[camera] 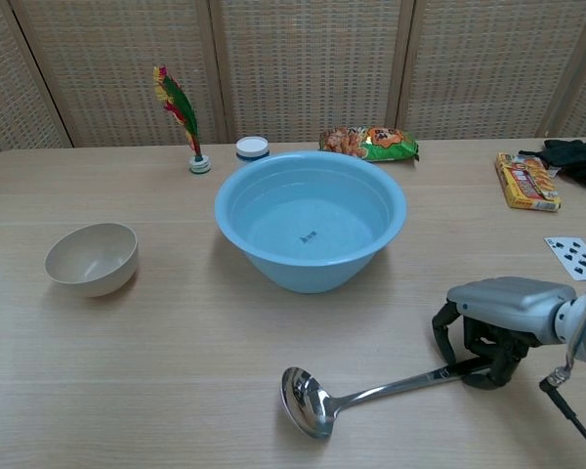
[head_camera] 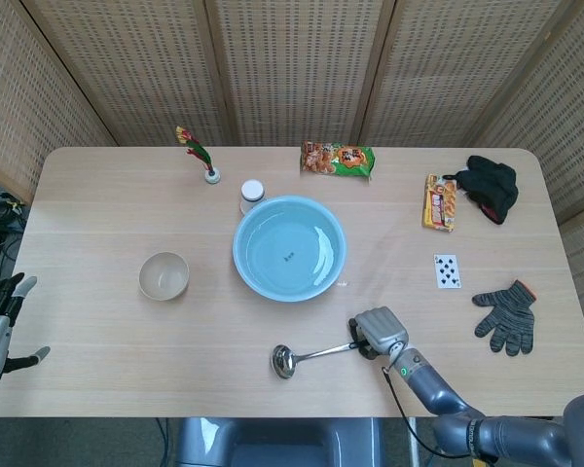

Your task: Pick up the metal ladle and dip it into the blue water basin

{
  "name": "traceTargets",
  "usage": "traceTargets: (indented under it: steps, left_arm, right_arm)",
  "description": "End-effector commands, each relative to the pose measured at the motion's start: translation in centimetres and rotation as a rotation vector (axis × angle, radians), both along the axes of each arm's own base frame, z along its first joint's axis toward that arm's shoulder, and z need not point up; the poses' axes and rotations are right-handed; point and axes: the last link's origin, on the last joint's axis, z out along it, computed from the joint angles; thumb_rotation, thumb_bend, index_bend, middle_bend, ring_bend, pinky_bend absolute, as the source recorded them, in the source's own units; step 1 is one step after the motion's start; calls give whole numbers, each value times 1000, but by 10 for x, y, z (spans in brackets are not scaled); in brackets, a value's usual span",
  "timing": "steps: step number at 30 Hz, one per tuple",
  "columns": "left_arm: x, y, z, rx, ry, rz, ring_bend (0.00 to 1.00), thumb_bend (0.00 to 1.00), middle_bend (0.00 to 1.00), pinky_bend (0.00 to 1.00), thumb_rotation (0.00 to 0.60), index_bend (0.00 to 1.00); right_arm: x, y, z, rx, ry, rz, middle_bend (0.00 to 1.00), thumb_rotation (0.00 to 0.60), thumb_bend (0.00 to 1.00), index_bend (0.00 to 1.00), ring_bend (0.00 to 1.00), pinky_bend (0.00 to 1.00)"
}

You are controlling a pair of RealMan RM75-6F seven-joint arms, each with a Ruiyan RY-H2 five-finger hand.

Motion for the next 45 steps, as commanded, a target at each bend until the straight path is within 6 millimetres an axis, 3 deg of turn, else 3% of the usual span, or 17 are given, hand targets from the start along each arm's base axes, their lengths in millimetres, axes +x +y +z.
traceTargets:
  steps: [1, 27, 38, 45]
  left_arm:
    - [0, 0, 0, 0, -1, -1, 0, 0, 0, 0, 600, 0]
    - [2, -3, 3, -1, -16, -9, 0, 0, 0, 0, 600, 0]
    - [1, 0, 4, 2, -20, -2, 0, 0, 0, 0, 600, 0]
    - [0, 2, 7, 7, -25, 4, 0, 0, 0, 0, 600, 0]
  right_arm:
    - [0, -1, 7, -2, -11, -13, 991, 600, 747, 740, 987, 1000]
    - [16, -1, 100, -10, -144, -111, 993, 600, 792, 795, 988, 1000]
    - [49, -8, 133, -48, -204, -71, 993, 600, 794, 796, 987, 1000]
    - [77, -24, 151, -93, -196, -35, 993, 600, 795, 796, 987, 1000]
